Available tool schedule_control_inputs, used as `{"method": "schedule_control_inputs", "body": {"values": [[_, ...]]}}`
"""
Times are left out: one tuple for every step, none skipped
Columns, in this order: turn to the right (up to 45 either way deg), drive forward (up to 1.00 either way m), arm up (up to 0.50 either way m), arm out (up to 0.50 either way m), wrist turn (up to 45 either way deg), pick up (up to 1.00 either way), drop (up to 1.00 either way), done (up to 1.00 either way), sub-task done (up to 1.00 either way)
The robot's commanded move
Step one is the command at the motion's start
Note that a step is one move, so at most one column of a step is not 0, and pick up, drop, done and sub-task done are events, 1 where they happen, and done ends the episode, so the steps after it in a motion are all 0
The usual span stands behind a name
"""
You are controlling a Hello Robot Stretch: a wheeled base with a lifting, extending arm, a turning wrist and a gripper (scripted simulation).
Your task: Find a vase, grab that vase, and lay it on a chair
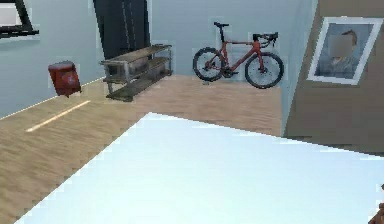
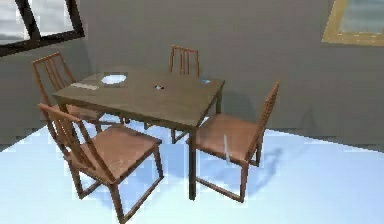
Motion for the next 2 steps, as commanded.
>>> {"method": "schedule_control_inputs", "body": {"values": [[45.0, 0.0, 0.0, 0.0, 0.0, 0.0, 0.0, 0.0, 0.0], [18.0, 0.0, 0.0, 0.0, 0.0, 0.0, 0.0, 0.0, 0.0]]}}
